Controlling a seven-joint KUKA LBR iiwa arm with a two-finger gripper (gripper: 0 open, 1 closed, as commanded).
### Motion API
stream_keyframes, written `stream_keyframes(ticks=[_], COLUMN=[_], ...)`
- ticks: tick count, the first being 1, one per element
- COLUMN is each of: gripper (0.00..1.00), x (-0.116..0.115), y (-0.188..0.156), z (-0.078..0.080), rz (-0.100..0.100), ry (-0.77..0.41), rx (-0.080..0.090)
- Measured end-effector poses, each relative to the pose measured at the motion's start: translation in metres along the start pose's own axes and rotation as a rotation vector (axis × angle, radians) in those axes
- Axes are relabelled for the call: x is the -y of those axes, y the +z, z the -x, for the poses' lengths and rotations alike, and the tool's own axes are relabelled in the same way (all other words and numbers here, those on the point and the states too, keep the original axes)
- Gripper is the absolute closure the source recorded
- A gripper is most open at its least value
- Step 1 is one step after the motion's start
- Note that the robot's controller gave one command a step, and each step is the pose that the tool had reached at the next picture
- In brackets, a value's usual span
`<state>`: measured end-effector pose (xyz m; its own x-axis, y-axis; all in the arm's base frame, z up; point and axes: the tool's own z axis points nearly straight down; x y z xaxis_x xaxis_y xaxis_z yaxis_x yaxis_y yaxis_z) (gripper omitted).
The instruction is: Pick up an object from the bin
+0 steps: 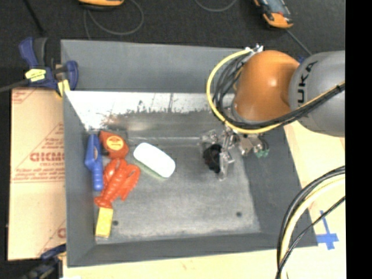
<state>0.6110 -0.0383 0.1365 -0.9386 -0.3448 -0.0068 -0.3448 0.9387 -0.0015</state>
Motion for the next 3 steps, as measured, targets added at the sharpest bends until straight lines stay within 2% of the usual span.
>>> stream_keyframes(ticks=[1, 2, 3], gripper=[1.0, 1.0, 1.0], x=[0.022, 0.034, 0.038], y=[-0.01, -0.064, -0.077], z=[-0.023, -0.012, -0.007], rz=[-0.001, 0.002, 0.002], ry=[-0.157, -0.233, -0.235], rx=[-0.006, -0.006, -0.005])
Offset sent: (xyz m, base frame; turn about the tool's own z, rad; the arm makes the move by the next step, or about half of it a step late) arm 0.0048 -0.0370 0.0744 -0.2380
